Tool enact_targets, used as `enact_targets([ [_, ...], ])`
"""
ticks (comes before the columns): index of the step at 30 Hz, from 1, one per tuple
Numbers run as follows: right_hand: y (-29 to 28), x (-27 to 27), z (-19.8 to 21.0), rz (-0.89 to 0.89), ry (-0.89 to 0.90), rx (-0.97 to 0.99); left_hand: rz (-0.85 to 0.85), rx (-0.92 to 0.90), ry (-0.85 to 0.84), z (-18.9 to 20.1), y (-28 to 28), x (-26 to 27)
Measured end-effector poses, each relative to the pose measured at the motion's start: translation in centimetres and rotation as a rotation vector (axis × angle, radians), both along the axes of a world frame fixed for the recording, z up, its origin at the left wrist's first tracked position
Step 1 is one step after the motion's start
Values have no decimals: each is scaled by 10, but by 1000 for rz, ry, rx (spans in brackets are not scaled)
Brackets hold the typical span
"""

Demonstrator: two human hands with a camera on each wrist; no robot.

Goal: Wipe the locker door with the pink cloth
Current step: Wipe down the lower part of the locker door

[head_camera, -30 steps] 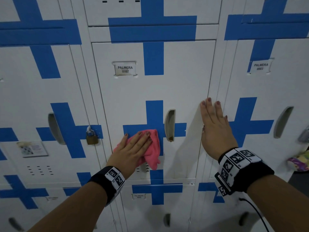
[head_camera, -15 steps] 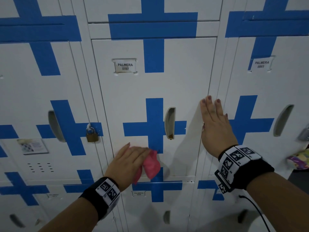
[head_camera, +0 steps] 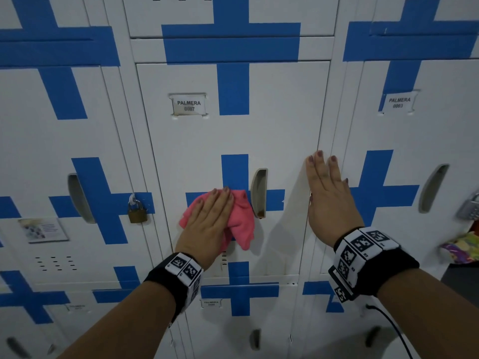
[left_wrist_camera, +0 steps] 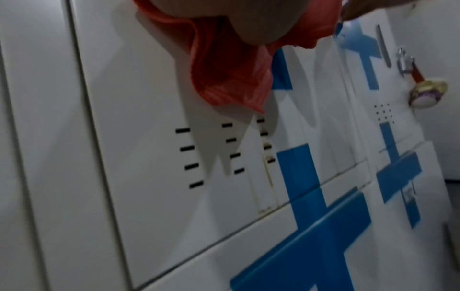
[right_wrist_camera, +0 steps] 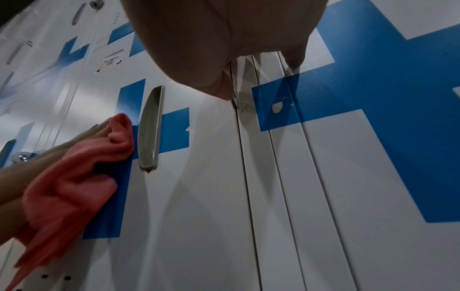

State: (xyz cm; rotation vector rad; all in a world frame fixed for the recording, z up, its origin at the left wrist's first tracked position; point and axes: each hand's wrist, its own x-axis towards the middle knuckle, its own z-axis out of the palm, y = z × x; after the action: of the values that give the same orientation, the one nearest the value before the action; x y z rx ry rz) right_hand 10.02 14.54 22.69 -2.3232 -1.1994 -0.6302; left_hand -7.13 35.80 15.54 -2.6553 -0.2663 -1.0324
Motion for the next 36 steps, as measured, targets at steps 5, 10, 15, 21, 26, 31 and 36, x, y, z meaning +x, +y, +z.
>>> enact_targets([
  [5, 1, -1, -1, -5, -10, 2, -11, 108, 119, -24, 10, -2],
  [10, 2, -2, -1, -7, -6, 2, -36, 181, 217, -40, 10, -3],
  [15, 3, -1, -2, -8, -1, 6, -82, 312, 322, -46, 5, -1],
  [21, 1, -1, -1, -4, 1, -2, -174, 431, 517, -37, 7, -8],
  [26, 0, -1, 0, -9, -1, -23, -222, 363, 534, -24, 3, -14],
  [31, -1, -1, 1, -9, 8, -32, -276, 238, 202, -13, -9, -18],
  [36, -1, -2, 1, -2, 19, -29, -124, -623, -424, 15, -33, -22],
])
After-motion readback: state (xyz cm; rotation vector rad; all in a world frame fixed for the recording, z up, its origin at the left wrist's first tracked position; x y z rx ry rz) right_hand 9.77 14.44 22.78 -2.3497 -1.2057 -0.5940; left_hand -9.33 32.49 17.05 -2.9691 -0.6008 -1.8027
